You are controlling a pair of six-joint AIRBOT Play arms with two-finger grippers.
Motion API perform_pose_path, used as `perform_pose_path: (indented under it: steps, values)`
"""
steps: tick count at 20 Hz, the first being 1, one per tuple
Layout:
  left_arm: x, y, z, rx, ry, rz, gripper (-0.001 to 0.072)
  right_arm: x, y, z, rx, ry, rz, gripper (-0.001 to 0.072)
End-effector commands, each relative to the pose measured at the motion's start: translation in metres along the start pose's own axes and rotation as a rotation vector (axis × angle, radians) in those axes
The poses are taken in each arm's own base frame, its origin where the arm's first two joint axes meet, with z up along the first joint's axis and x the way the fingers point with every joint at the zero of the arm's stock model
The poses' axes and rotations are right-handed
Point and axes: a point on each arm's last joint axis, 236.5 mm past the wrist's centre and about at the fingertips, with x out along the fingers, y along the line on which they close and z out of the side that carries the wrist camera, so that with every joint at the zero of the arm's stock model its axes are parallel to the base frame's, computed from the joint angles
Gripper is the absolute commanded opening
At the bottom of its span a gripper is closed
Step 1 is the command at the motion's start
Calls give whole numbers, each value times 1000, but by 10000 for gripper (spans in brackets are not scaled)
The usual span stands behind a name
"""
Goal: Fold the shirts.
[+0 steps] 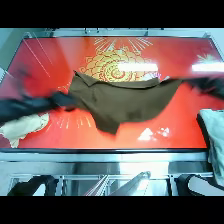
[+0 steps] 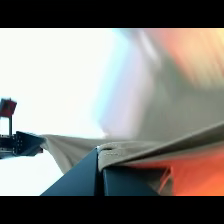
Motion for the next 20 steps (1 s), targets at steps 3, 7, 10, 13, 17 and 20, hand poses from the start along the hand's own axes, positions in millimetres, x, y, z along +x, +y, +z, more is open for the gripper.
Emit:
perform_pose_path:
  steps: [3, 7, 10, 13, 17, 20]
  values:
    - [-187, -76, 130, 341, -420, 222, 22, -25, 237, 125, -621, -426, 129, 24]
    - [-192, -126, 149, 451, -389, 95, 22, -27, 319, 100, -872, -438, 38, 23]
    - [-177, -156, 135, 552, -255, 10, 22, -23, 346, 79, -948, -431, 29, 24]
    - [-175, -170, 142, 622, -234, -18, 22, -17, 328, 76, -923, -384, -75, 23]
    - [-144, -90, 169, 392, -138, -21, 22, -35, 219, 96, -752, -277, -422, 23]
    - [-92, -24, 168, 255, 14, -83, 22, -45, 127, 95, -530, -210, -473, 23]
